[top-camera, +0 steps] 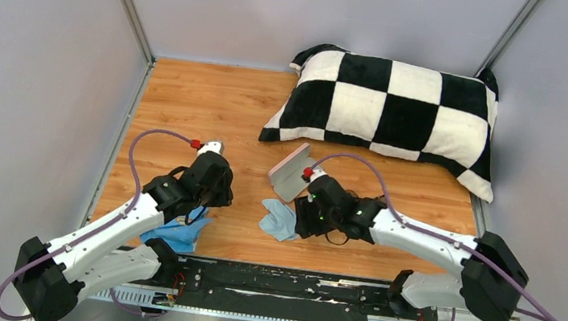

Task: Organize the sunglasses
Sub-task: Adjust the glasses cleaning cloth at the center of the board.

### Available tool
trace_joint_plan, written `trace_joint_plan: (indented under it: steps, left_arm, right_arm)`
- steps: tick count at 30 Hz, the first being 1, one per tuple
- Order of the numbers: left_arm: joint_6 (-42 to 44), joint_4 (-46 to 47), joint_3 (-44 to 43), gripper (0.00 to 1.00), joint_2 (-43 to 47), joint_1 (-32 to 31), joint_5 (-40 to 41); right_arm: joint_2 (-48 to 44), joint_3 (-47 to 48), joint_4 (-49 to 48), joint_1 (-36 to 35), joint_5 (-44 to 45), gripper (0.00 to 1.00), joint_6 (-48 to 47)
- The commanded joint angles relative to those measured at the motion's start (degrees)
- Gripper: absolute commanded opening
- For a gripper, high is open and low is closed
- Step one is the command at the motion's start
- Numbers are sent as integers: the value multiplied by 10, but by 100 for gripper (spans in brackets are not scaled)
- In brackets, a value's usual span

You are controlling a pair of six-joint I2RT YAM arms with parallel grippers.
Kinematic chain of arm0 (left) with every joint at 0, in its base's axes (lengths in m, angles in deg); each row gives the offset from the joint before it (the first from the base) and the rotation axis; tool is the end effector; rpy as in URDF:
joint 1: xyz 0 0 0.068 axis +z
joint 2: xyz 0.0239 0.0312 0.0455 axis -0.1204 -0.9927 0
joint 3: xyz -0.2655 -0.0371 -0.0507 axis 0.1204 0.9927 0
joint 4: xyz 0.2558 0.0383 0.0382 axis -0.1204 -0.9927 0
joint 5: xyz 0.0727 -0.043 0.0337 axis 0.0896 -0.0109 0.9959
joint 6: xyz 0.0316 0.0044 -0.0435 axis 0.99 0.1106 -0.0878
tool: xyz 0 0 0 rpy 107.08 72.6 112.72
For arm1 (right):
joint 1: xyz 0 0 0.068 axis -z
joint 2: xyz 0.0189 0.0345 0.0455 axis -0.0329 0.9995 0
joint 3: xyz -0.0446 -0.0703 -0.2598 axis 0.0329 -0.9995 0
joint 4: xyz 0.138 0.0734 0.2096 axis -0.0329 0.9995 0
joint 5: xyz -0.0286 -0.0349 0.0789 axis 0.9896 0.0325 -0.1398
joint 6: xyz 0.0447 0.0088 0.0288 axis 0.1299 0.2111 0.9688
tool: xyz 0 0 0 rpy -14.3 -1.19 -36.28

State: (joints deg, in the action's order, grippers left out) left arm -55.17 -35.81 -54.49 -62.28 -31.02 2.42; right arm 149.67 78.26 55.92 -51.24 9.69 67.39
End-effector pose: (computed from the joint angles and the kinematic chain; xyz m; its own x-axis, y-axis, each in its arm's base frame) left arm 0.1464 -0.1020 0.2419 -0.7450 -0.1989 -0.6368 -0.0312 0.9639 -0.2645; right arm 0.1487 0.2005 0.2173 -0.7622 -0.2283 -0.6058 -0.5167 0.7782 0.3569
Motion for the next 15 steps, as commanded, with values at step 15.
trace_joint_plan:
  steps: [15]
  left_arm:
    - [-15, 39, 53, 45, -14, -53, -101]
  right_arm:
    - [171, 50, -61, -77, 73, 42, 32]
